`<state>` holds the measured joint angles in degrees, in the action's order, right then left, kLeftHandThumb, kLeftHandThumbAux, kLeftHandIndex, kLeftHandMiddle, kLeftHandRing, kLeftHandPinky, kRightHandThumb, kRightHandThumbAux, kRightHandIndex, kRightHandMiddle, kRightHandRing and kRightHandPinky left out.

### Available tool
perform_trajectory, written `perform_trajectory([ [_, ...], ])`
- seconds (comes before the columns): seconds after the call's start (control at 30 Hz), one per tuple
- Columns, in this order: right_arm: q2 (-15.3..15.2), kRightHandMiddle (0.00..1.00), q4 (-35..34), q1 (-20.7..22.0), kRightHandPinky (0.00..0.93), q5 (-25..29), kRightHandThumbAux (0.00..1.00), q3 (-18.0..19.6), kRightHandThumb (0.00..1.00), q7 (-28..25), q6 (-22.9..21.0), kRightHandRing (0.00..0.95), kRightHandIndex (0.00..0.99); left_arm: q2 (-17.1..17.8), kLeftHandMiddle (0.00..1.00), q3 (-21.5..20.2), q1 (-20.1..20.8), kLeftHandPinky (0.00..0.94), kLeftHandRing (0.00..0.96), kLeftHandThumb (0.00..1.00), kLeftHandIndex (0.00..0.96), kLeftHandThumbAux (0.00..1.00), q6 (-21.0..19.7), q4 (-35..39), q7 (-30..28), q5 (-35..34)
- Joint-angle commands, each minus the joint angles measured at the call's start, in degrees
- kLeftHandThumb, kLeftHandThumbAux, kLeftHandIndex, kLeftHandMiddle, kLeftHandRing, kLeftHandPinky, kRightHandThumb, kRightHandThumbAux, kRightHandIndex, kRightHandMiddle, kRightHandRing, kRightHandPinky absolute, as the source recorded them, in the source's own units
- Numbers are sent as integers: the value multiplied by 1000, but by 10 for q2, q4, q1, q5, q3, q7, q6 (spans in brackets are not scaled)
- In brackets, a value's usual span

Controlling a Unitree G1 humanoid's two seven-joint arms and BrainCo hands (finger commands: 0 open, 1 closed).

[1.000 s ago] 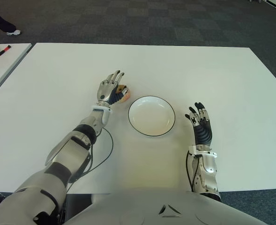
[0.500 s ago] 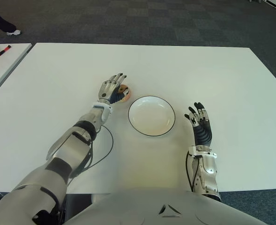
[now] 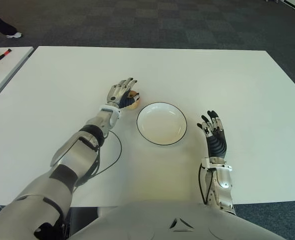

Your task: Put the apples into the plate.

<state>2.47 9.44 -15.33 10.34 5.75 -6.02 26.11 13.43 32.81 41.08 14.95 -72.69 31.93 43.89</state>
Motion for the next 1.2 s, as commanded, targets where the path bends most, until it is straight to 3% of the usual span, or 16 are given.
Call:
perform_trajectory([
  [0.03,5,64,-7,-7,257,-2,617,-2,434,4,-14,116,71,-2,15,21,-18,317,132,489,20,262,-21,-15,-38,14],
  [0.43,9,64,-25,-21,251,-2,609,-5,438,7,-19,114,73,-10,16,36,-26,347,155,475,15,257,-33,-19,-58,10],
  [1.2,11,61,-29,-25,245,-1,605,-4,441,9,-28,109,69,-13,4,46,-37,319,126,492,25,260,-29,-10,-71,4],
])
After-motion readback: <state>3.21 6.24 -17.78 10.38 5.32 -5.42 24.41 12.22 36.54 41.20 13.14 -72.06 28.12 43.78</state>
